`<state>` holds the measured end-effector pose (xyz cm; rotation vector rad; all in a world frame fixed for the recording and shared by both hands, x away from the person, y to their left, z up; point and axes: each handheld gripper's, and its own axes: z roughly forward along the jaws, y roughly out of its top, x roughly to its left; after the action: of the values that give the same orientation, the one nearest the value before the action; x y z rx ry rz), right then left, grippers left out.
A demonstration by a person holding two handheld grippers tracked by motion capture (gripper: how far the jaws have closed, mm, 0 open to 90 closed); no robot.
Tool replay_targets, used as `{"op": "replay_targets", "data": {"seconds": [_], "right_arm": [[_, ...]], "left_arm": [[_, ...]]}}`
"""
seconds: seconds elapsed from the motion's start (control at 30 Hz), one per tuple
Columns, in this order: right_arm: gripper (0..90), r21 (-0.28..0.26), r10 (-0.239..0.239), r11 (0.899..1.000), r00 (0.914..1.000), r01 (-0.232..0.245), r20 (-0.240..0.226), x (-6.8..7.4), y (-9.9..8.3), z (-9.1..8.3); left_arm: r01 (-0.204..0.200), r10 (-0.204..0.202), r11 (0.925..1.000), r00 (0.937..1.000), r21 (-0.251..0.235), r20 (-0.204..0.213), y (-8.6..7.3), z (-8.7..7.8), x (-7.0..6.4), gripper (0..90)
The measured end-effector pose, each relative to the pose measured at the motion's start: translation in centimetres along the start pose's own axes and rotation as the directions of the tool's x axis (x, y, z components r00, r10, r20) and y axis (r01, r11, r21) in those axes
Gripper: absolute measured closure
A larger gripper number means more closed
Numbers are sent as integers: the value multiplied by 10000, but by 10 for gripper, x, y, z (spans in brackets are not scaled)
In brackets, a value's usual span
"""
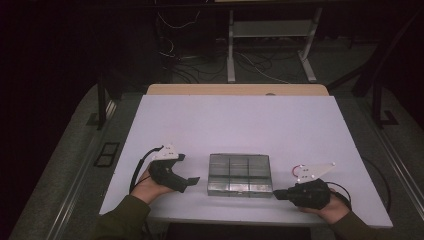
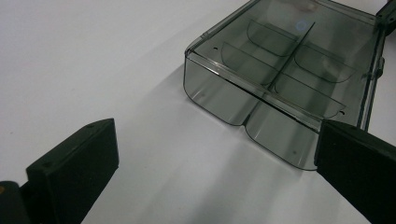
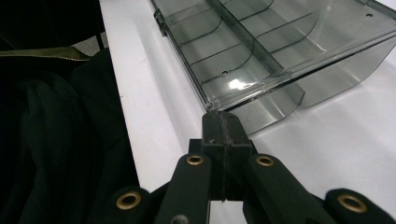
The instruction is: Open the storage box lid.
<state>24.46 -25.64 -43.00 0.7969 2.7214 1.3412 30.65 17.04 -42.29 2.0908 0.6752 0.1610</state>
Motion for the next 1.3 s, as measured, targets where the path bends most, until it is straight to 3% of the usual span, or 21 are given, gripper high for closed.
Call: {"op": "replay_targets", "data": {"seconds": [0.2,0.27,0.37,0.43,0.53,0.63,0.87,1.07,1.23,1.3], "right_arm": [[890,-55,45,10000,10000,-45,-25,0,0,0],[890,-52,52,10000,10000,-52,-32,-1,0,0],[890,-49,46,10000,10000,-46,-16,-1,0,0],[890,-43,47,10000,10000,-47,-7,-1,0,0],[890,-38,46,10000,10000,-46,-20,-1,0,0],[890,-34,26,10000,10000,-26,-9,-1,0,0],[890,-20,9,10000,10000,-9,2,-1,0,0],[890,-13,22,10000,10000,-22,16,-1,0,0],[890,-9,19,10000,10000,-19,30,-1,0,0],[890,-10,23,10000,10000,-23,28,-1,0,0]], "left_arm": [[-52,51,10000,9999,81,117,0,0,0,0],[-94,90,9999,9994,130,329,0,-2,-2,20],[11,-19,9999,9974,114,716,0,-5,-7,110],[-168,141,9996,9935,228,1130,-3,-8,-14,191],[-414,374,9988,9900,268,1360,-8,-10,-25,257],[-813,733,9958,9834,424,1659,-8,-10,-29,381],[-1144,883,9887,9666,968,2406,-9,-1,-31,699],[-1292,969,9859,9588,1061,2672,-6,5,-33,847],[-1390,1041,9843,9548,1088,2783,-5,7,-34,886],[-1370,1016,9842,9560,1126,2751,-4,8,-34,893]]}}
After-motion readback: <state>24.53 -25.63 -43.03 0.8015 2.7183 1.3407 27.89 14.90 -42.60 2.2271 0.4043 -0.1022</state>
